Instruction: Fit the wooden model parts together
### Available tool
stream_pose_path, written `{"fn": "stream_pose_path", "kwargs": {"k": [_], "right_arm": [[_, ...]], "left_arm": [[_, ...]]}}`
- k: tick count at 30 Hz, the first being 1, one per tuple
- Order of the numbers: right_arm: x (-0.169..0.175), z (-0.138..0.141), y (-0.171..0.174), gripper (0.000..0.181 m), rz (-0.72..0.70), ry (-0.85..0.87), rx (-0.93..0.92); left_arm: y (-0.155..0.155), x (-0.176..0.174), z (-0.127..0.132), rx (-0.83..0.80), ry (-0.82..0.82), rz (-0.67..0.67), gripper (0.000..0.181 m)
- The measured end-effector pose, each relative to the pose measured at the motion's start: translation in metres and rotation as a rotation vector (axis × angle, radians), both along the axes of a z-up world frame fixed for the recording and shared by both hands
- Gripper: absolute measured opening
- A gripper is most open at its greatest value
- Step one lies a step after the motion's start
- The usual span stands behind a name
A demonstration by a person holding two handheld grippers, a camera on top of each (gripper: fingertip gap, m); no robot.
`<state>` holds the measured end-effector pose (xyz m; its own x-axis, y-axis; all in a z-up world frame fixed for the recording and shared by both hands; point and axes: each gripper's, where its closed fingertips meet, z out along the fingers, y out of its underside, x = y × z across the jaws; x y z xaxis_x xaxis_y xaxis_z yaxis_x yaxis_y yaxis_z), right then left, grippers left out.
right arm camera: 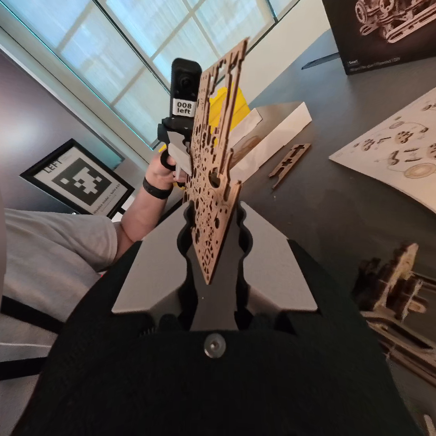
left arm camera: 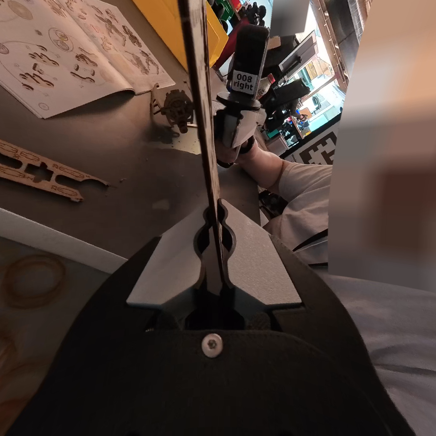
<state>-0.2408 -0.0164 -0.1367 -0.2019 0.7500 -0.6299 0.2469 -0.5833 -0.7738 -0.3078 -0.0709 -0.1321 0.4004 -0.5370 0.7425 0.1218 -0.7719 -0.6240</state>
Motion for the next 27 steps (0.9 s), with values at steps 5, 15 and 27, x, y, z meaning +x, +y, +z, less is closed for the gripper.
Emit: {"fn": "stream_pose_path", "kwargs": {"k": [5, 15, 27], "right_arm": [[-0.001, -0.002, -0.004, 0.033, 0.008, -0.009, 0.014], [-0.003, -0.003, -0.015, 0.017, 0.052, -0.017, 0.006], [-0.004, -0.010, -0.027, 0.022, 0.067, -0.046, 0.021]], "left_arm": [[-0.001, 0.006, -0.002, -0.005, -0.010, -0.021, 0.001], [-0.006, 0.013, 0.000, 0.001, -0.012, -0.059, 0.001], [-0.010, 0.004, 0.006, 0.018, 0.011, -0.054, 0.001]]}}
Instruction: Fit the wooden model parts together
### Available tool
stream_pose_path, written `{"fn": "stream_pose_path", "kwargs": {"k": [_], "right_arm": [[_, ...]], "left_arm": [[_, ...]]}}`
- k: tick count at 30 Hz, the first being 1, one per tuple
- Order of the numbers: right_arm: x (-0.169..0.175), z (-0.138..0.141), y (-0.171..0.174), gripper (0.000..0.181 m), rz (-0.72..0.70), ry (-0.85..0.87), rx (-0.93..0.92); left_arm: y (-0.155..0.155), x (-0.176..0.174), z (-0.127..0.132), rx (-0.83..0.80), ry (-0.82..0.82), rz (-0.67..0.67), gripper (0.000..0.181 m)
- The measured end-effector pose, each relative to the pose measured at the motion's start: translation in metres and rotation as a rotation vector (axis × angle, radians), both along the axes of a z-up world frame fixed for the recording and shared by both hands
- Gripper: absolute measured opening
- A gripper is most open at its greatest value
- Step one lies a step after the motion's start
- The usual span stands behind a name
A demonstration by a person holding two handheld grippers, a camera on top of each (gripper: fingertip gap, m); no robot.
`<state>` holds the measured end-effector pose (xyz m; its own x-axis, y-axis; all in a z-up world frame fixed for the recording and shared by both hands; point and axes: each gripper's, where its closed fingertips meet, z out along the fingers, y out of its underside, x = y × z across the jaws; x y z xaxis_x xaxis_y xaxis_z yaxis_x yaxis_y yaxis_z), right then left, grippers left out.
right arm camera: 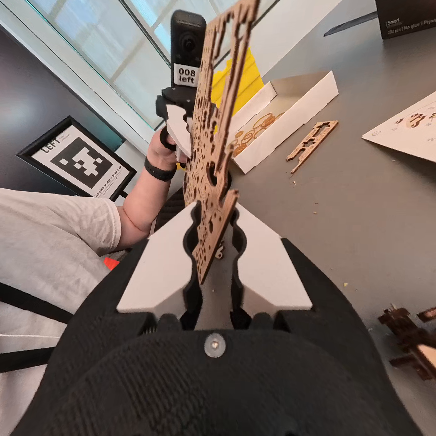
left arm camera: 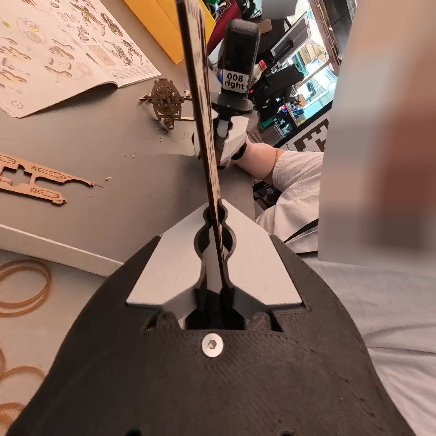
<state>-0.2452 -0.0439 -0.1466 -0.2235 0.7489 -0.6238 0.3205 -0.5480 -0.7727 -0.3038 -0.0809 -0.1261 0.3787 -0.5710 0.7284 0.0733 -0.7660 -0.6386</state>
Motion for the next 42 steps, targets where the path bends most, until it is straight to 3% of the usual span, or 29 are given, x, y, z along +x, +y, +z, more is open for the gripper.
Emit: {"fn": "stream_pose_path", "kwargs": {"k": [6, 11, 17, 23, 34, 42], "right_arm": [[0.000, 0.003, 0.001, 0.038, -0.025, 0.006, 0.006], [0.005, 0.008, 0.013, 0.044, -0.107, -0.019, 0.217], [0.005, -0.007, 0.016, 0.047, -0.156, -0.109, 0.425], [0.004, -0.025, 0.015, 0.052, -0.128, -0.191, 0.383], [0.003, -0.003, 0.006, 0.050, -0.054, -0.060, 0.075], [0.002, 0.004, 0.000, 0.035, -0.011, 0.003, 0.020]], "left_arm": [[-0.003, -0.020, 0.014, 0.055, 0.026, 0.049, 0.001], [0.001, -0.034, 0.024, 0.074, -0.024, 0.107, 0.001], [0.005, -0.041, 0.019, 0.048, -0.017, 0.136, 0.001], [0.006, -0.046, 0.023, 0.064, -0.024, 0.159, 0.001], [-0.001, -0.026, 0.009, 0.023, 0.031, 0.072, 0.001], [-0.002, -0.015, 0.007, 0.000, 0.012, 0.040, 0.001]]}}
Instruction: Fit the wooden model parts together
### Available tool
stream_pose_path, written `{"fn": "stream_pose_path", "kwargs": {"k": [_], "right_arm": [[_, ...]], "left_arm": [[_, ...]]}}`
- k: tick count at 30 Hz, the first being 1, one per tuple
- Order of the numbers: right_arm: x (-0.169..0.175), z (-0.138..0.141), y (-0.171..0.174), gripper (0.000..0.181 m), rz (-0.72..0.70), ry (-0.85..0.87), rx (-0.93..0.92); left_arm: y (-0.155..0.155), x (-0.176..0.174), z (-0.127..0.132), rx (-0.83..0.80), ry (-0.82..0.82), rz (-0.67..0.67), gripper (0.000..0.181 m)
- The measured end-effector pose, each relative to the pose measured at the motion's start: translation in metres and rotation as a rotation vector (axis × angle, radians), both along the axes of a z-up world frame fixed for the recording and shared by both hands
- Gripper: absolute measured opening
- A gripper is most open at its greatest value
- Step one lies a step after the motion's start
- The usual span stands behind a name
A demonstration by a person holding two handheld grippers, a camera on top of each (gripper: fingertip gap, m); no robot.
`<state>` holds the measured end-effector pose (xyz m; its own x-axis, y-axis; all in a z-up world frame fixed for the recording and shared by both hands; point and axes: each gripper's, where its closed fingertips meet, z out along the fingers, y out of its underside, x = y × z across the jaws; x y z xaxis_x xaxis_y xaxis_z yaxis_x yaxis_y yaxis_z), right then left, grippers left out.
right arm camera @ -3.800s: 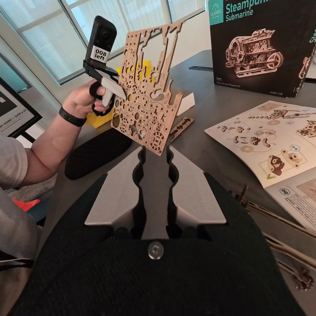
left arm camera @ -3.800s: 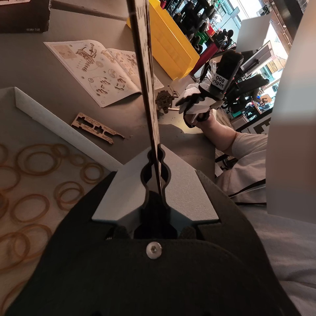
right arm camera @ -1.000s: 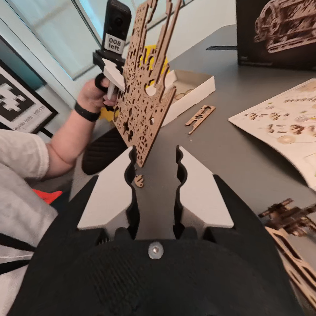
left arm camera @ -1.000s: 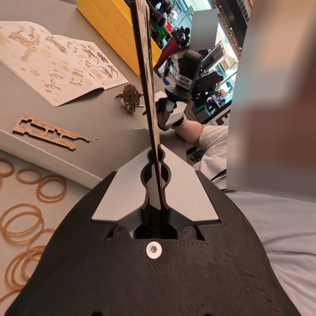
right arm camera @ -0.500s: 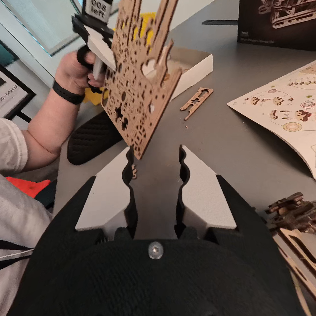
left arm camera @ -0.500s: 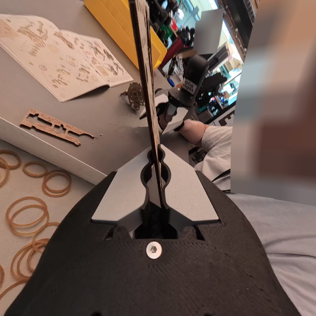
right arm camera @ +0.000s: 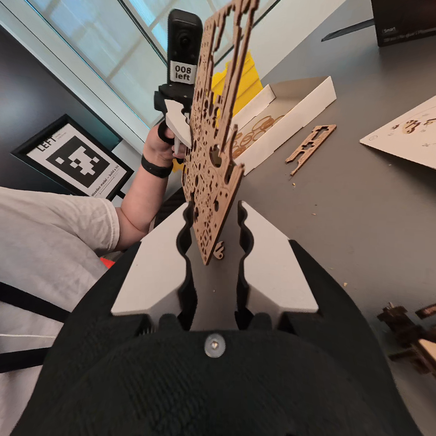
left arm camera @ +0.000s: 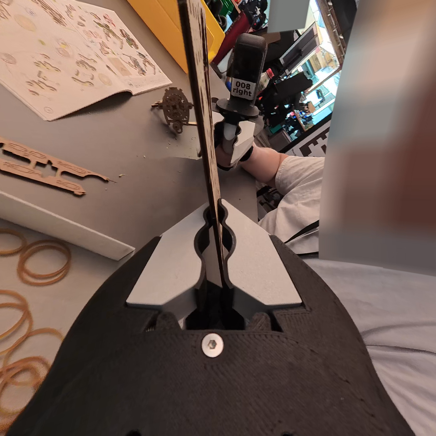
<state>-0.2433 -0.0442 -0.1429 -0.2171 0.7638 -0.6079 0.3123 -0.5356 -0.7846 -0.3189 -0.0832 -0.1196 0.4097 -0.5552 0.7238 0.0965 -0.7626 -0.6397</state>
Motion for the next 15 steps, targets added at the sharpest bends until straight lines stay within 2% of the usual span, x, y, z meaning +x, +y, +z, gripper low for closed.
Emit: {"fn": "stream_pose_path", "kwargs": {"k": [8, 15], "right_arm": [[0.000, -0.001, -0.002, 0.033, 0.004, -0.010, -0.009], [0.003, 0.006, 0.006, 0.028, 0.003, 0.007, -0.087]], "left_arm": [[0.002, 0.015, -0.012, -0.046, -0.025, -0.043, 0.001], [0.007, 0.024, -0.012, -0.048, -0.079, -0.049, 0.001]]}}
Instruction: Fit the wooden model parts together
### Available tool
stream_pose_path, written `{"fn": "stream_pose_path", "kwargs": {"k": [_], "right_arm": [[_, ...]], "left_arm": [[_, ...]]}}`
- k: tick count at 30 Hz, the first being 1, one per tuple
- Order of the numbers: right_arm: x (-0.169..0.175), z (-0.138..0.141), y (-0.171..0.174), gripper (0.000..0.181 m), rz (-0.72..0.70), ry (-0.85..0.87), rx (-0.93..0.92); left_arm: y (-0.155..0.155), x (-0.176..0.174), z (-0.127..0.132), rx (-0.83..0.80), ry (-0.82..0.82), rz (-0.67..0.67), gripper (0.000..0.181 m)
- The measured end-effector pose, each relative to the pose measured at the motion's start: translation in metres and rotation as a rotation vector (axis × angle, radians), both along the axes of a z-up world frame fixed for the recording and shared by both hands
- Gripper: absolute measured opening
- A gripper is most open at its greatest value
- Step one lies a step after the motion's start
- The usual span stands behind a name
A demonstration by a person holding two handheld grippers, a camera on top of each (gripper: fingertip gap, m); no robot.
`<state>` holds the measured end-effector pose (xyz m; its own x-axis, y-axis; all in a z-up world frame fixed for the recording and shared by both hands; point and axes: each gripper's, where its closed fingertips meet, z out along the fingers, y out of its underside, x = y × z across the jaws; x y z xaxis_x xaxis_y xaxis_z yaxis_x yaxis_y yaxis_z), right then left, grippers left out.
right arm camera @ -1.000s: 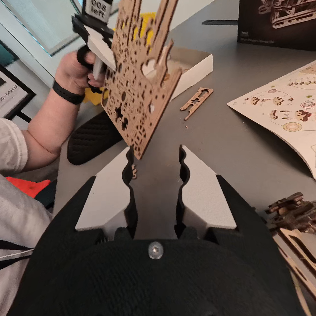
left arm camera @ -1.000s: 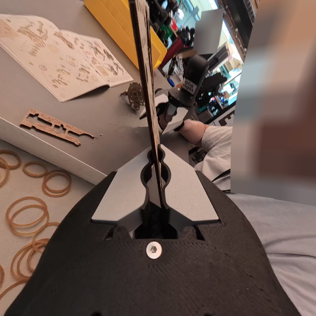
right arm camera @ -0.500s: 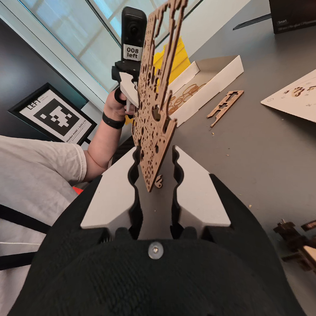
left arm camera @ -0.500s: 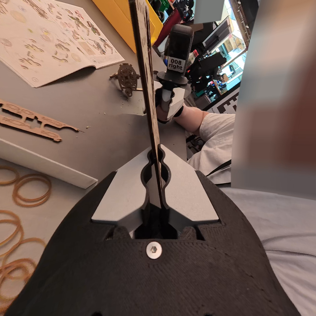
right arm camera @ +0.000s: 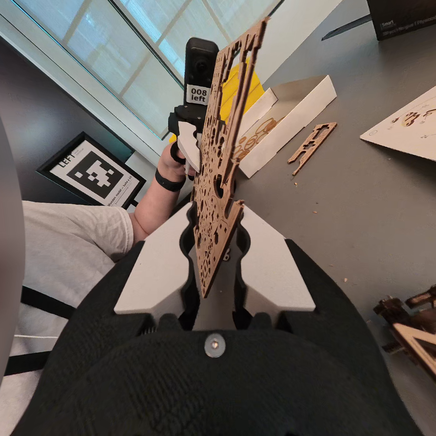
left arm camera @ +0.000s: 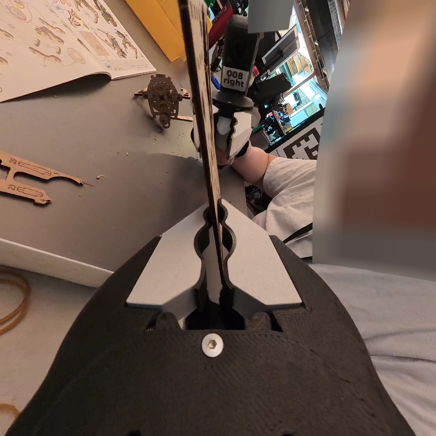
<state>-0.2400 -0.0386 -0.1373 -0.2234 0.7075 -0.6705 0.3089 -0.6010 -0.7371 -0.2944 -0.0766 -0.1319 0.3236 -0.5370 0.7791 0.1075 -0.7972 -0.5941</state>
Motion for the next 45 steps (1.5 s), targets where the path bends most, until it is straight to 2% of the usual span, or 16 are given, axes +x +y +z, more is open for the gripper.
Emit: {"fn": "stream_pose_path", "kwargs": {"k": [10, 14, 26, 36, 41, 45], "right_arm": [[0.000, -0.004, 0.004, 0.026, -0.013, -0.028, -0.055], [0.001, -0.007, 0.006, 0.012, -0.015, -0.047, -0.081], [0.002, -0.012, 0.006, 0.009, 0.002, -0.077, -0.040], [0.008, -0.012, 0.007, 0.006, 0.027, -0.093, -0.021], [0.008, -0.018, 0.008, 0.007, 0.024, -0.120, -0.002], [0.006, -0.006, 0.005, 0.006, 0.028, -0.051, 0.022]], "left_arm": [[0.002, 0.000, -0.004, 0.018, 0.043, 0.014, 0.001], [0.002, 0.002, -0.003, 0.019, 0.030, 0.008, 0.001], [0.004, 0.001, -0.007, 0.009, 0.047, 0.023, 0.001], [0.003, 0.009, -0.005, -0.017, -0.014, 0.015, 0.001], [0.000, 0.011, -0.008, 0.013, 0.057, 0.011, 0.002], [0.003, 0.006, -0.006, 0.031, 0.054, 0.017, 0.001]]}}
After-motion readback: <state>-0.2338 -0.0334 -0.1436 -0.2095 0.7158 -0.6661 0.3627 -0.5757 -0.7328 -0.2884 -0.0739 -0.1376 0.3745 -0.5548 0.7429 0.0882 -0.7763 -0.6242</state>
